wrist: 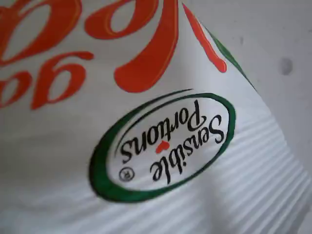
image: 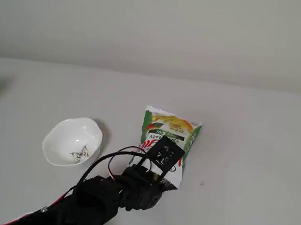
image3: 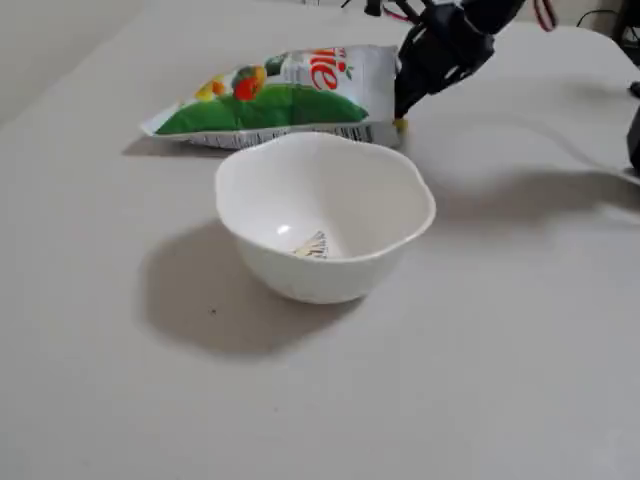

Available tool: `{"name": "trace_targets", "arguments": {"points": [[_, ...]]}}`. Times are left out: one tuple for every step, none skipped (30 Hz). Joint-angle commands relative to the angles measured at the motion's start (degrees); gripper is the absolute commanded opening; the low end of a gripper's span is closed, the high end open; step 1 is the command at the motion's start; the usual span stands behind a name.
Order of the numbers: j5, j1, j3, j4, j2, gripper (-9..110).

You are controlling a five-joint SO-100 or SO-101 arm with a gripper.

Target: Pick up veggie straw from inside of open veggie straw packet and place it inside the bowl on the left side of the veggie straw packet

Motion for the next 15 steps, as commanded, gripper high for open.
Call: {"name": "trace_targets", "arguments": {"points": [[-0.8, 1.0, -3.8, -1.7, -0.5, 10], [-0.8, 1.0, -3.8, -1.8, -0.5, 9], [-0.8, 1.0, -3.8, -1.8, -0.6, 8], [-0.8, 1.0, -3.8, -1.8, -0.6, 7], [-0.8, 1.0, -3.8, -1.8, -0.6, 6], [-0.8, 1.1, -3.8, -1.8, -0.6, 5], [-0.8, 1.1, -3.8, -1.8, -0.6, 3], [-0.8, 1.1, -3.8, -1.7, -0.6, 2], [-0.9, 1.1, -3.8, -1.6, -0.6, 0], [-0.9, 1.2, -3.8, -1.3, -0.6, 0], [-1.0, 1.2, -3.8, -1.1, -0.6, 0], [-1.0, 1.3, -3.8, -1.0, -0.5, 0], [-1.0, 1.5, -3.8, -0.8, -0.4, 0], [-1.0, 1.5, -3.8, -0.6, -0.1, 0], [-1.0, 1.6, -3.8, -0.4, 0.4, 0]]}}
